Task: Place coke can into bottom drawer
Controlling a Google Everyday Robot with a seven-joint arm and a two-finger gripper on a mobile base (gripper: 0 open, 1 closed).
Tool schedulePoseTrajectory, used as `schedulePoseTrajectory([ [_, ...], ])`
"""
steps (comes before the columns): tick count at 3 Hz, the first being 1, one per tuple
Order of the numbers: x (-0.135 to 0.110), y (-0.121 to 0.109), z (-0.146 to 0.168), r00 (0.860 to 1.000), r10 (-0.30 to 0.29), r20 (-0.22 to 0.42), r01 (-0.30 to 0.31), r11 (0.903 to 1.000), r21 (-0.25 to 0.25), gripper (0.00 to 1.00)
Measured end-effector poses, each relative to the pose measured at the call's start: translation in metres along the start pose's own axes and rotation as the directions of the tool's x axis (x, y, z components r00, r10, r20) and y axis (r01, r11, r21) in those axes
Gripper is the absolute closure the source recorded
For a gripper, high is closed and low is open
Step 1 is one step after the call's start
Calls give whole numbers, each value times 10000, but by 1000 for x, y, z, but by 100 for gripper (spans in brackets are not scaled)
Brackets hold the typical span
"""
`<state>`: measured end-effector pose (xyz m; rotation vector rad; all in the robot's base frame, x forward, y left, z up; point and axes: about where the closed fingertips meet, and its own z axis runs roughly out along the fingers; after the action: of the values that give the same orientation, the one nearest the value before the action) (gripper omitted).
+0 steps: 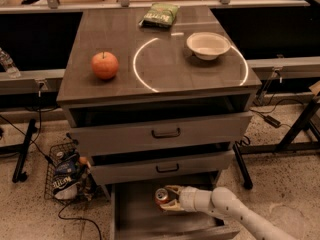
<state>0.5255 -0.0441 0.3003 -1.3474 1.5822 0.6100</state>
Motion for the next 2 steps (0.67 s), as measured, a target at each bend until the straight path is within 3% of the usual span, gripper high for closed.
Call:
schedulePoseTrajectory([
  [2,37,-2,50,9996,-83,-274,104,9967,800,100],
])
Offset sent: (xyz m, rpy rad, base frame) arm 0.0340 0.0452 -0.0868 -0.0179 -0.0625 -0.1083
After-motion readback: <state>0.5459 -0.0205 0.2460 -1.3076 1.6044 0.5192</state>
